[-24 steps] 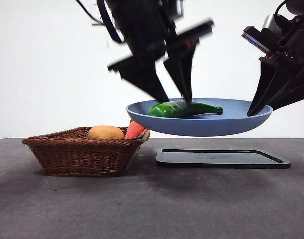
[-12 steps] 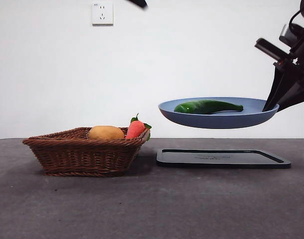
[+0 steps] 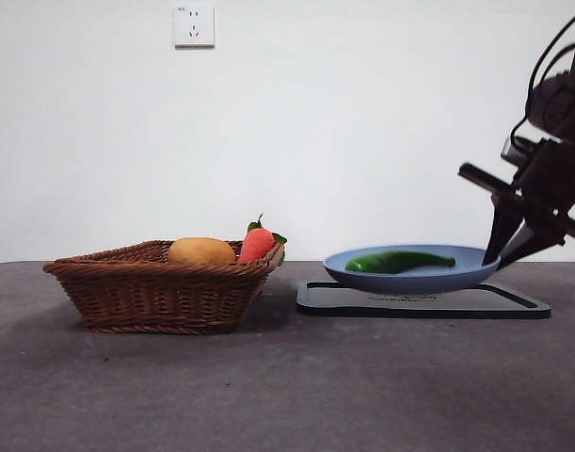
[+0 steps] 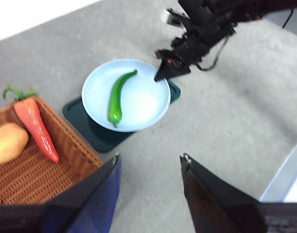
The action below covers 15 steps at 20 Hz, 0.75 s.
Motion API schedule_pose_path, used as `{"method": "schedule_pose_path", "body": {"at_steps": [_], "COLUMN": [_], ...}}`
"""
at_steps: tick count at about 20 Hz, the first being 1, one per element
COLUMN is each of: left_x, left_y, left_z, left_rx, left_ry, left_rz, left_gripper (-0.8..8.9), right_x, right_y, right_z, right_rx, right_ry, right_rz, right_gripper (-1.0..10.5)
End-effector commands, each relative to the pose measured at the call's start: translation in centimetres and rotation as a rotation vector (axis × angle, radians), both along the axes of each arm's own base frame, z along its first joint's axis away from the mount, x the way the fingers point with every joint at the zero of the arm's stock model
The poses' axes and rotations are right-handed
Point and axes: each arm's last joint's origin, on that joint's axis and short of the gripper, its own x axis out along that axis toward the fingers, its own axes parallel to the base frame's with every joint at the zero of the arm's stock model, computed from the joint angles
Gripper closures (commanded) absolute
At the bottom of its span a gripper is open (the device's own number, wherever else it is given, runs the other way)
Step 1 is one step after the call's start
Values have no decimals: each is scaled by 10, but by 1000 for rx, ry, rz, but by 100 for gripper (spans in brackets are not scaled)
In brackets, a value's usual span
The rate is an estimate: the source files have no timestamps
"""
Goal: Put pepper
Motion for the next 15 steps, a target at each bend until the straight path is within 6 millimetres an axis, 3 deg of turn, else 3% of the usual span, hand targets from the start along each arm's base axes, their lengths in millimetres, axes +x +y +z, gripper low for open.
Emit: {"method": "schedule_pose_path", "body": {"at_steps": [1,9,15], "left_x": [-1,-1,0], "left_y": [-2,-2,-2], "left_z": [4,4,4], "left_rx": [-5,-10,-6], "left_ry": [-17,-16,-21], "left_rz": [-11,-9,1], "left_gripper": [591,591,591], "right_x": [10,14,14], "right_y": [-2,-3,-4], "right_z": [-7,-25,-20], "right_rx": [8,-10,-10], "right_ry": [-17,4,-11], "right_rz": [-8,23,22], "right_gripper": [941,933,757]}}
